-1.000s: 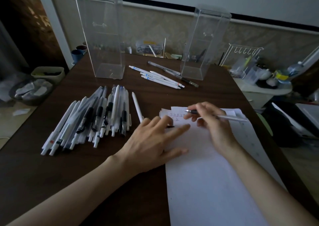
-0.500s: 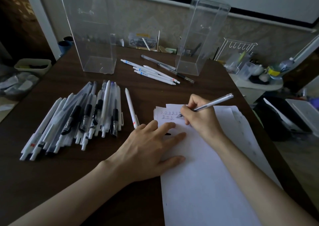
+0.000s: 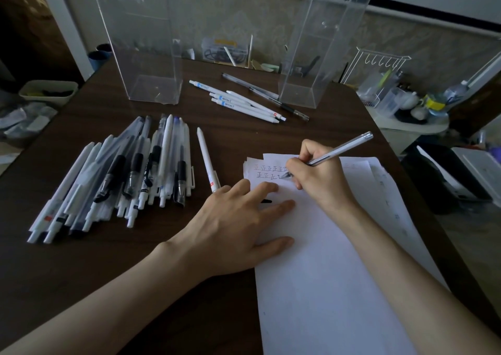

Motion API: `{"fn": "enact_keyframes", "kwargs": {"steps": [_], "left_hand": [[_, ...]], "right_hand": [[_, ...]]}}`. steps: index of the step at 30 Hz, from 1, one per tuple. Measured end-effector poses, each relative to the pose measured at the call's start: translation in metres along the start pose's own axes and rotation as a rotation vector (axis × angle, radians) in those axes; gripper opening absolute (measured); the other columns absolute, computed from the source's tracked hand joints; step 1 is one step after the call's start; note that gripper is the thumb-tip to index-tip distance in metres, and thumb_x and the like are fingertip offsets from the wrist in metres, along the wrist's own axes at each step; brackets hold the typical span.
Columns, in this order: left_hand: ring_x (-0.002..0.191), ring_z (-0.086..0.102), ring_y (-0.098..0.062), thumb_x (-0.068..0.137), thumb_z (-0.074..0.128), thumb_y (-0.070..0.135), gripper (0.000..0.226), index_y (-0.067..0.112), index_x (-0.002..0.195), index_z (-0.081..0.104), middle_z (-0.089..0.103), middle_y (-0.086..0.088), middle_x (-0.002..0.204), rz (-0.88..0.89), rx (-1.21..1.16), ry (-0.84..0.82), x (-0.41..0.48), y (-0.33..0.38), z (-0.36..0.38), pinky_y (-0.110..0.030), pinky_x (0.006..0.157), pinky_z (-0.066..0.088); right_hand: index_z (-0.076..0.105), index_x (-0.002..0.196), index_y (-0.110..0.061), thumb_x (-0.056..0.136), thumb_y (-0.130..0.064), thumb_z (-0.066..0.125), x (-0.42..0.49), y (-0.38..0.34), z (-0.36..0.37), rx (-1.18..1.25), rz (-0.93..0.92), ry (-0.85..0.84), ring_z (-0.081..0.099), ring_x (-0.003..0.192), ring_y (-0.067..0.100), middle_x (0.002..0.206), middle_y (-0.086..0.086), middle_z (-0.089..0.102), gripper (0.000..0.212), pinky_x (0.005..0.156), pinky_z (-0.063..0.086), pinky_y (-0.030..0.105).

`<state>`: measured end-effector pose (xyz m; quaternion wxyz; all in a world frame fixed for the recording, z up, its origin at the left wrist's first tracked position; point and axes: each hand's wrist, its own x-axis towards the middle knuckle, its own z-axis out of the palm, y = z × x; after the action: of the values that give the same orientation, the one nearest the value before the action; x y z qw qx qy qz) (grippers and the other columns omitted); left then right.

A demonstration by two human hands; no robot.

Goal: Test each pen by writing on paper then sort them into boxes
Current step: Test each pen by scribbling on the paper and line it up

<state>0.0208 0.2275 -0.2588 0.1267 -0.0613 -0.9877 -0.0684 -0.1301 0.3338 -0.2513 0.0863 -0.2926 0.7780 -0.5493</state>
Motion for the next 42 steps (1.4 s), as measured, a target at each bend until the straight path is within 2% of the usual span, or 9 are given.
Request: {"fn": "enact_keyframes", "kwargs": {"steps": [7, 16, 22, 26, 29, 32, 34, 36, 42], "left_hand": [[0.087, 0.055, -0.02, 0.088, 0.03, 0.064, 0.058, 0.03, 0.13, 0.052, 0.051, -0.002, 0.129, 0.0, -0.014, -0.001, 0.0, 0.0, -0.001, -0.032, 0.062, 0.045], [0.088, 0.055, -0.02, 0.088, 0.029, 0.065, 0.059, 0.031, 0.131, 0.05, 0.05, -0.001, 0.13, 0.003, -0.021, -0.005, 0.0, 0.001, -0.002, -0.033, 0.063, 0.046], [0.088, 0.055, -0.02, 0.088, 0.031, 0.062, 0.058, 0.029, 0.13, 0.052, 0.051, -0.002, 0.128, 0.007, -0.025, -0.006, 0.0, 0.001, -0.001, -0.033, 0.064, 0.047], [0.095, 0.053, -0.022, 0.092, 0.035, 0.032, 0.04, 0.021, 0.13, 0.038, 0.053, -0.007, 0.12, -0.005, -0.192, 0.046, 0.001, 0.001, -0.002, -0.032, 0.076, 0.046], [0.11, 0.054, -0.021, 0.096, 0.037, 0.006, 0.037, 0.02, 0.128, 0.026, 0.055, -0.012, 0.123, -0.152, -0.396, 0.123, 0.003, -0.002, -0.002, -0.026, 0.09, 0.043], [0.113, 0.056, -0.015, 0.097, 0.045, 0.016, 0.035, 0.011, 0.13, 0.035, 0.059, -0.008, 0.126, -0.32, -0.534, 0.188, 0.004, -0.004, -0.004, -0.017, 0.089, 0.042], [0.104, 0.062, -0.018, 0.093, 0.053, 0.023, 0.031, 0.011, 0.121, 0.048, 0.065, -0.007, 0.116, -0.356, -0.523, 0.274, 0.003, -0.006, -0.004, -0.031, 0.088, 0.05], [0.09, 0.066, -0.021, 0.091, 0.057, 0.028, 0.024, 0.013, 0.109, 0.055, 0.069, -0.004, 0.099, -0.355, -0.492, 0.331, 0.002, -0.008, -0.003, -0.04, 0.076, 0.054], [0.072, 0.063, -0.019, 0.087, 0.048, 0.042, 0.031, 0.017, 0.104, 0.056, 0.066, -0.001, 0.087, -0.303, -0.414, 0.353, 0.001, -0.009, -0.003, -0.04, 0.061, 0.053]], "right_hand": [[0.034, 0.06, -0.012, 0.079, 0.003, 0.054, 0.0, 0.001, -0.002, -0.008, -0.015, 0.017, 0.039, 0.041, 0.012, 0.046, 0.012, 0.04, 0.032, 0.045, 0.034, 0.023], [0.038, 0.06, -0.011, 0.08, 0.001, 0.054, -0.001, -0.001, -0.002, -0.005, 0.011, -0.047, 0.043, 0.04, 0.01, 0.043, 0.006, 0.048, 0.028, 0.044, 0.036, 0.018], [0.034, 0.064, -0.001, 0.08, 0.002, 0.052, -0.001, -0.001, -0.002, -0.013, 0.017, -0.006, 0.037, 0.045, 0.02, 0.051, 0.015, 0.037, 0.024, 0.049, 0.033, 0.032], [0.039, 0.063, -0.01, 0.089, -0.009, 0.059, -0.001, -0.002, -0.005, 0.092, 0.002, -0.026, 0.043, 0.043, 0.011, 0.045, 0.005, 0.048, 0.033, 0.051, 0.038, 0.023], [0.045, 0.068, -0.012, 0.084, -0.023, 0.065, -0.004, -0.009, -0.009, 0.233, 0.006, -0.078, 0.042, 0.041, 0.009, 0.043, -0.002, 0.048, 0.028, 0.045, 0.035, 0.017], [0.055, 0.078, -0.011, 0.081, -0.027, 0.064, -0.006, -0.014, -0.012, 0.394, -0.005, -0.134, 0.049, 0.051, 0.011, 0.054, -0.001, 0.057, 0.019, 0.047, 0.039, 0.02], [0.062, 0.077, -0.012, 0.09, -0.034, 0.053, -0.008, -0.016, -0.012, 0.526, 0.005, -0.17, 0.053, 0.054, 0.014, 0.059, 0.003, 0.061, 0.027, 0.047, 0.039, 0.021], [0.065, 0.067, -0.015, 0.093, -0.035, 0.042, -0.011, -0.018, -0.012, 0.61, 0.02, -0.193, 0.052, 0.047, 0.016, 0.052, 0.007, 0.058, 0.04, 0.043, 0.035, 0.021], [0.063, 0.058, -0.016, 0.089, -0.034, 0.042, -0.017, -0.023, -0.008, 0.525, 0.061, -0.246, 0.045, 0.037, 0.016, 0.041, 0.007, 0.052, 0.041, 0.039, 0.03, 0.019]]}}
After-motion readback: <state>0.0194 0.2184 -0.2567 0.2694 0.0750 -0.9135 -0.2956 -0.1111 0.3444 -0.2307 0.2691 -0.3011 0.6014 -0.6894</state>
